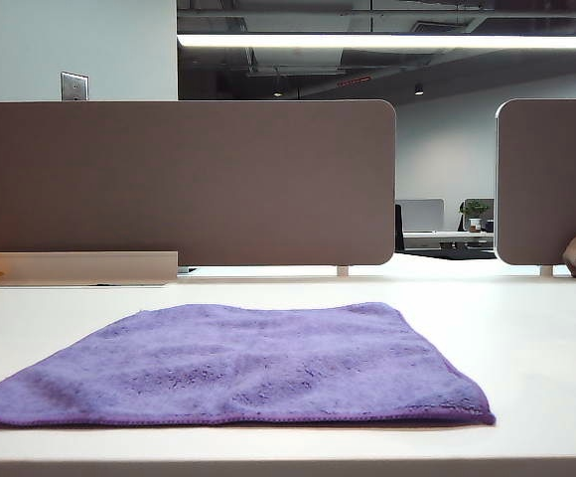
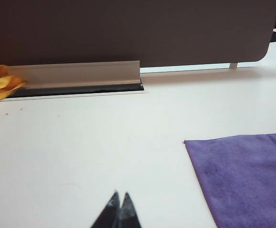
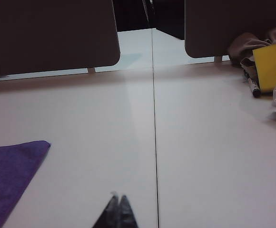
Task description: Fold the bottom of the cloth upward, then fold it vertically to form a square shape.
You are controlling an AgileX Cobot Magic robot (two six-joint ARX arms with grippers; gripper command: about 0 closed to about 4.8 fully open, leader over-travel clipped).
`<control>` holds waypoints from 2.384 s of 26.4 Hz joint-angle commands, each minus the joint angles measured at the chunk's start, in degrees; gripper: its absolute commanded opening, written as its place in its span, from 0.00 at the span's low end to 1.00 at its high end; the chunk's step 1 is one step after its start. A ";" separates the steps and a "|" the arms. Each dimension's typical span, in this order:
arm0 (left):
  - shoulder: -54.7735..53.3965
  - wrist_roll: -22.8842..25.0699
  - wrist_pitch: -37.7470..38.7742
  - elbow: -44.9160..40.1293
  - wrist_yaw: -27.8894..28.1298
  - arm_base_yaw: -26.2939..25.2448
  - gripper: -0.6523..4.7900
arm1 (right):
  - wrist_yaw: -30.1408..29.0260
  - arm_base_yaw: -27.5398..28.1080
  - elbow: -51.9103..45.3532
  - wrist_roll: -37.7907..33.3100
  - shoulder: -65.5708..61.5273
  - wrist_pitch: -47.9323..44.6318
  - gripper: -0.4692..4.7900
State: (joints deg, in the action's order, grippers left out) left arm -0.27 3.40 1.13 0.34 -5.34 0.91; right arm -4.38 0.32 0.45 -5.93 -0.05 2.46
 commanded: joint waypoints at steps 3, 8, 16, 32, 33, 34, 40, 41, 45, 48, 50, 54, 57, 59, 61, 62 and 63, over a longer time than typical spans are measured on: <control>-0.02 0.24 -0.28 0.09 0.20 -0.07 0.12 | -0.24 -0.02 -0.39 -0.04 -0.07 -0.98 0.10; -0.02 0.24 0.52 0.09 0.20 -0.07 0.12 | -0.26 -0.02 -0.39 -0.04 -0.07 -0.98 0.10; -0.02 -20.09 -0.09 4.94 -0.17 -0.04 0.11 | -4.50 -0.07 2.05 -28.17 -0.07 -5.09 0.08; -0.09 -32.22 10.80 24.33 -32.59 -0.09 0.11 | -37.38 0.00 10.58 -46.53 -0.09 -19.74 0.07; -0.33 -32.09 15.61 26.14 -32.28 -0.09 0.11 | -38.56 0.02 11.34 -46.23 -0.09 -17.79 0.07; -0.46 -31.28 19.91 27.71 -31.82 -0.09 0.11 | -39.41 0.02 12.07 -45.55 -0.09 -15.63 0.07; -9.84 -19.76 44.17 39.01 -23.78 -0.07 0.11 | -43.23 0.02 19.34 -30.75 -1.86 6.49 0.07; -12.35 -18.91 46.05 40.15 -22.69 -0.07 0.11 | -43.30 0.02 20.35 -28.28 -2.69 9.38 0.07; -28.70 -12.02 48.94 43.06 -22.53 -0.02 0.11 | -41.51 0.00 26.25 -15.41 -11.02 26.64 0.07; -46.16 -11.72 48.09 43.12 -23.39 -0.02 0.11 | -37.03 -0.13 30.05 -9.14 -21.92 36.41 0.07; -53.18 -11.74 46.73 43.12 -25.07 -0.02 0.12 | -37.07 -0.20 30.23 -8.98 -26.49 36.63 0.08; -63.80 -9.75 43.58 43.10 -31.15 0.11 0.15 | -35.95 -1.84 30.21 -8.96 -35.65 36.59 0.24; -69.57 -9.25 41.86 43.10 -32.09 0.17 0.19 | -34.23 -4.72 30.21 -8.63 -42.69 36.06 0.31; -72.17 -9.16 41.88 43.10 -31.98 0.59 0.20 | -32.54 -7.26 30.21 -8.28 -47.32 35.26 0.33; -74.03 -8.79 42.73 43.06 -31.95 0.68 0.25 | -30.99 -11.63 30.21 -7.85 -53.53 32.72 0.38; -74.12 -7.82 43.60 42.99 -31.87 1.07 0.27 | -29.33 -14.67 30.21 -7.87 -56.78 30.73 0.39; -74.12 -7.87 44.19 42.99 -31.85 1.46 0.27 | -27.67 -16.59 30.23 -7.89 -58.58 29.29 0.40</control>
State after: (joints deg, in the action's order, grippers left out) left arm -74.70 -5.45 44.29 43.22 -36.93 1.69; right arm -34.39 -14.17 30.41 -14.17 -56.71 35.14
